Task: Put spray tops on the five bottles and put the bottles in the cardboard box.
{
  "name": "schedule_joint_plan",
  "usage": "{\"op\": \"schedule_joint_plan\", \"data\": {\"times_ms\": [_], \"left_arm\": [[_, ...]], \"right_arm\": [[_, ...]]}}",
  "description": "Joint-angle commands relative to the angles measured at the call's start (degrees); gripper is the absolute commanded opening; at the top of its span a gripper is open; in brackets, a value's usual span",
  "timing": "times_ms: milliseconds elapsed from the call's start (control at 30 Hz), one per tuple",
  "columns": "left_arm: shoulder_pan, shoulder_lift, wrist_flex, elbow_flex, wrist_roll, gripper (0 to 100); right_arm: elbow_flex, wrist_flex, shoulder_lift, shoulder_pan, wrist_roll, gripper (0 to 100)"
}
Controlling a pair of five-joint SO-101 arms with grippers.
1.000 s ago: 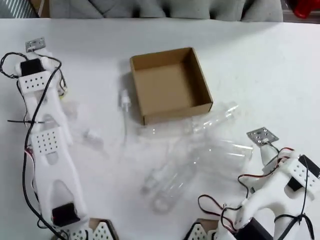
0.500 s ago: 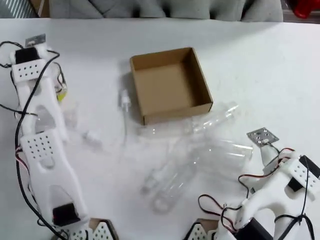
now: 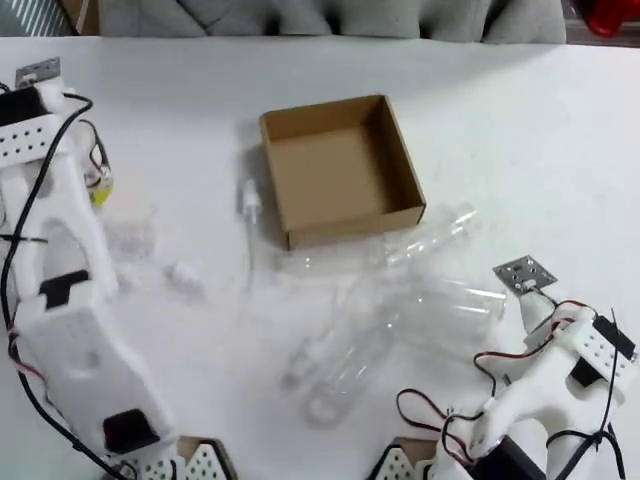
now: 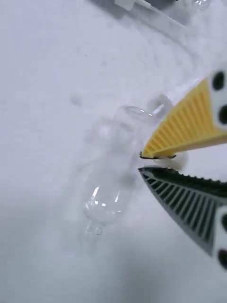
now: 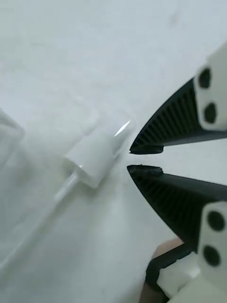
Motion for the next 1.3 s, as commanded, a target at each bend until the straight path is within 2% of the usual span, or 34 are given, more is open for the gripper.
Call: {"op": "schedule_joint_plan", "data": {"times_ms": [0,200,333,533,633,733,800,1000,1133,1267], "left_arm": [[-1.1,-13.8,-1.0,9.7,0.0,5],[-4.9,-23.9,-10.1,26.8,2.1,5],[-7.6,-30.7,-19.8,40.8,10.1,5],[-7.7,-40.1,-29.8,58.0,28.6,5],[-7.7,-44.1,-32.0,62.8,30.7,12],[-7.5,-46.3,-32.0,65.4,31.2,24],[-7.7,-46.2,-32.1,65.8,33.9,28],[-9.3,-39.3,-38.0,65.1,39.0,28],[-12.4,-32.2,-37.4,59.1,40.1,28],[-11.9,-25.8,-36.0,54.6,40.3,28]], "right_arm": [[-0.1,-0.7,-1.2,0.2,2.5,1.6],[0.2,-0.6,-1.2,0.3,4.6,1.6],[0.2,-0.6,-1.2,0.0,4.6,1.6],[0.2,-0.6,-1.2,-0.2,4.6,1.6],[0.2,-0.6,-1.2,-0.2,4.6,1.6],[0.2,-0.6,-1.2,-0.3,4.6,1.6],[0.2,-0.6,-1.2,-0.5,4.6,1.6],[1.8,-0.7,-1.5,-2.7,4.6,1.6],[3.0,-3.1,-1.4,-3.0,4.6,1.6],[4.2,-5.9,-1.4,-3.1,4.6,1.6]]}}
